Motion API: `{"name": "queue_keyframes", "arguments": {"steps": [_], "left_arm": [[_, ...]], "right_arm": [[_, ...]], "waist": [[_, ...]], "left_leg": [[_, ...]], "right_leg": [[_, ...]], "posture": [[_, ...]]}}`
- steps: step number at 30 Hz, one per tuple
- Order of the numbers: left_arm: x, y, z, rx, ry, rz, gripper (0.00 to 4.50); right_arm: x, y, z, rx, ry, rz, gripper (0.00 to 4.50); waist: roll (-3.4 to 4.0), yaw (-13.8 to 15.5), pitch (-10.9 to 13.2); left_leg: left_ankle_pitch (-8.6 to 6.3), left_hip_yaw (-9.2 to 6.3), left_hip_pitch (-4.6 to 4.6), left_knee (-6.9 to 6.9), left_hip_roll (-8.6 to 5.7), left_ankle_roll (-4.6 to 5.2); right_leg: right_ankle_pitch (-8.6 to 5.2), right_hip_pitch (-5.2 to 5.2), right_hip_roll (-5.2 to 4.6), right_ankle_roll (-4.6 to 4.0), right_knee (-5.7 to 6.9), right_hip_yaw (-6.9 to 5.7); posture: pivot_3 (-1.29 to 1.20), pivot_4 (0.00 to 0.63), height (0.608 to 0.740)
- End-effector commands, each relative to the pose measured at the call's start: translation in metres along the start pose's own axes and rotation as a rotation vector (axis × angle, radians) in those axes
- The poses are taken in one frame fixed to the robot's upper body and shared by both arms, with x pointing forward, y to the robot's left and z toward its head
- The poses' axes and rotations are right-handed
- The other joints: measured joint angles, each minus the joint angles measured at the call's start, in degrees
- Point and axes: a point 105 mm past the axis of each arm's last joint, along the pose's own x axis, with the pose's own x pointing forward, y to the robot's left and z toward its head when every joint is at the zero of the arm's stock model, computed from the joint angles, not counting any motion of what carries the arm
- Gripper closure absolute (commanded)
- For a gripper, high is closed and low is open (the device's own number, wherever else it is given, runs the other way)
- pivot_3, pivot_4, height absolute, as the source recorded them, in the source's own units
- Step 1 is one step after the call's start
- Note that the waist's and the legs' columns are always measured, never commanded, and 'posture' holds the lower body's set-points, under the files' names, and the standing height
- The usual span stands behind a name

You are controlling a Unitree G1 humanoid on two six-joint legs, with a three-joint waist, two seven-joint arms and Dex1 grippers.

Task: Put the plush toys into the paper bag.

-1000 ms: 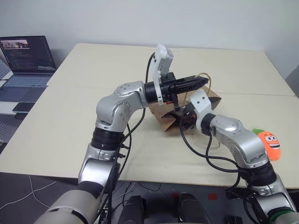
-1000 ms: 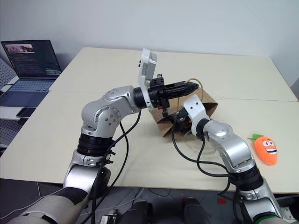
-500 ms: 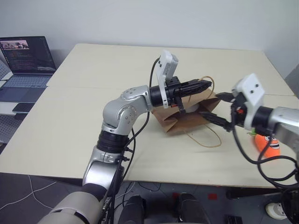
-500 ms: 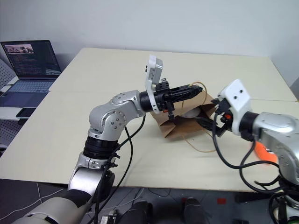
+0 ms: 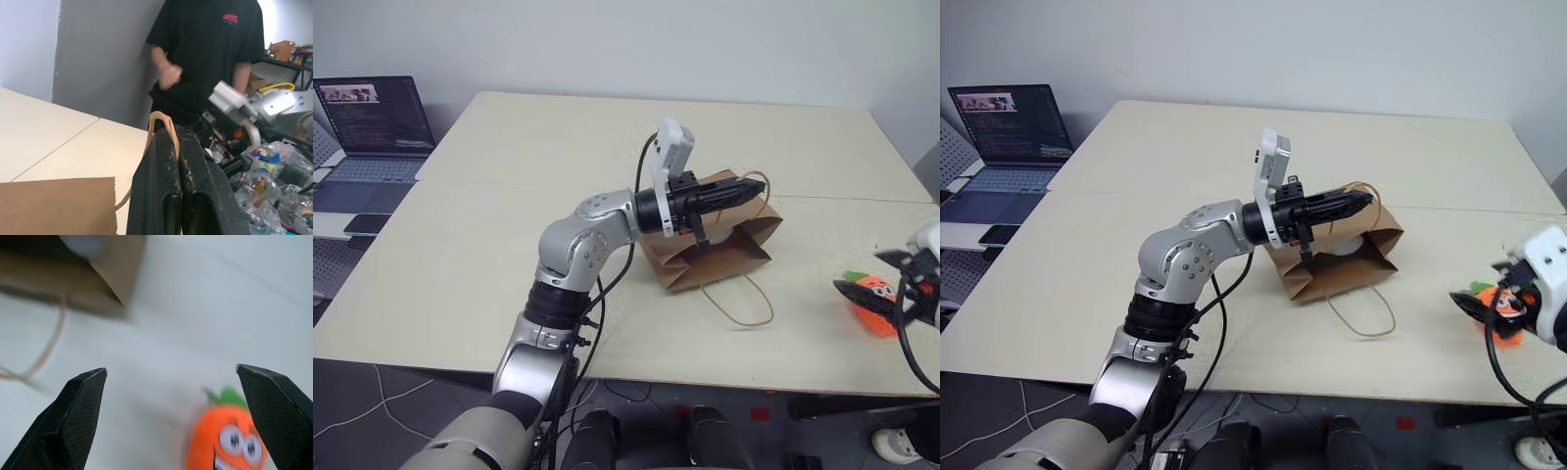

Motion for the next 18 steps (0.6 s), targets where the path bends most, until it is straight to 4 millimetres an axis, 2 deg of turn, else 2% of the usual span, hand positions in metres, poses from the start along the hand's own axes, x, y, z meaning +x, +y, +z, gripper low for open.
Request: {"name": "queue_keyframes", "arguments": {"steps": [1, 8, 12, 18], "left_arm": [[0.006, -0.009, 0.008, 0.023, -0.033, -0.031, 4.50], [0.010, -0.009, 0.009, 0.025, -0.053, -0.028, 4.50], [0.010, -0.009, 0.010, 0.026, -0.059, -0.024, 4.50], [0.008, -0.010, 0.009, 0.032, -0.053, -0.019, 4.50]], "right_arm": [[-0.011, -0.020, -0.006, -0.023, -0.038, -0.117, 0.06], [-0.004, -0.051, -0.038, 0.042, -0.071, -0.261, 0.06], [0.017, -0.051, -0.053, 0.169, -0.055, -0.208, 0.06], [0.037, -0.044, -0.061, 0.287, -0.049, -0.133, 0.06]], "waist": [[0.03, -0.08, -0.02], [0.03, -0.33, -0.02], [0.05, -0.51, -0.03], [0.10, -0.36, -0.06]], "left_leg": [[0.00, 0.00, 0.02, 0.00, 0.00, 0.00], [0.01, 0.27, 0.20, 0.02, -0.02, -0.01], [0.01, 0.37, 0.25, 0.00, -0.02, -0.01], [0.01, 0.38, 0.26, -0.02, -0.01, -0.01]], "right_leg": [[0.00, -0.01, 0.00, 0.00, 0.01, 0.05], [0.00, 0.10, 0.00, 0.02, 0.00, 0.18], [0.00, 0.11, 0.09, 0.01, 0.02, 0.24], [0.00, 0.10, 0.13, 0.01, 0.04, 0.22]], "posture": [[0.00, 0.150, 0.740], [0.00, 0.150, 0.740], [0.00, 0.150, 0.740], [0.00, 0.150, 0.740]]}}
